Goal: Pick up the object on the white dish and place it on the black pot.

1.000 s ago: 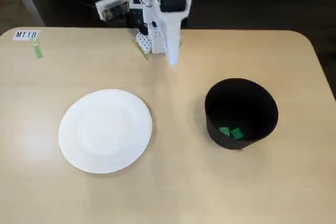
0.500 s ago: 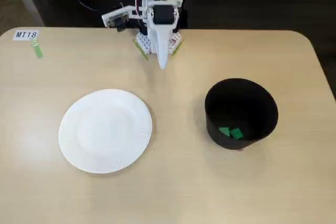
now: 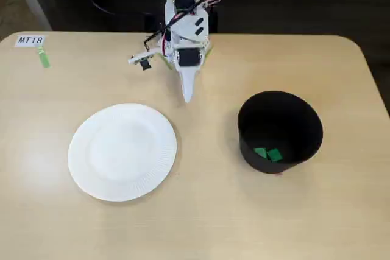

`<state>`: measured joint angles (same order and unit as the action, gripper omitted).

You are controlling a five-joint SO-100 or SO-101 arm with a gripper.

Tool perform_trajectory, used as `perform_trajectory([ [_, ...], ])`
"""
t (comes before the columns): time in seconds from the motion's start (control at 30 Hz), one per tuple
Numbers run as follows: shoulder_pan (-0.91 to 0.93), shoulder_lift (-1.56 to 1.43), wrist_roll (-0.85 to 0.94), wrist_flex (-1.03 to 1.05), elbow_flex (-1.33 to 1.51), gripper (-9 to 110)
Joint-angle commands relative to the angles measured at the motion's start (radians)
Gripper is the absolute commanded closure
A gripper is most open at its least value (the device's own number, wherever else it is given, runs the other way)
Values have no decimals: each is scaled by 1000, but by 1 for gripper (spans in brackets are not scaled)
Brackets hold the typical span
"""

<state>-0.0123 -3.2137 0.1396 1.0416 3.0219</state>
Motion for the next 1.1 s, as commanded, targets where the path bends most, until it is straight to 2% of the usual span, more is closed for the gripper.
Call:
perform_trajectory([
  [0.0,2,-117,-14,3,11,102],
  [0.37,9,-117,-69,11,49,102],
  [1.07,5,-117,-63,-21,57,101],
])
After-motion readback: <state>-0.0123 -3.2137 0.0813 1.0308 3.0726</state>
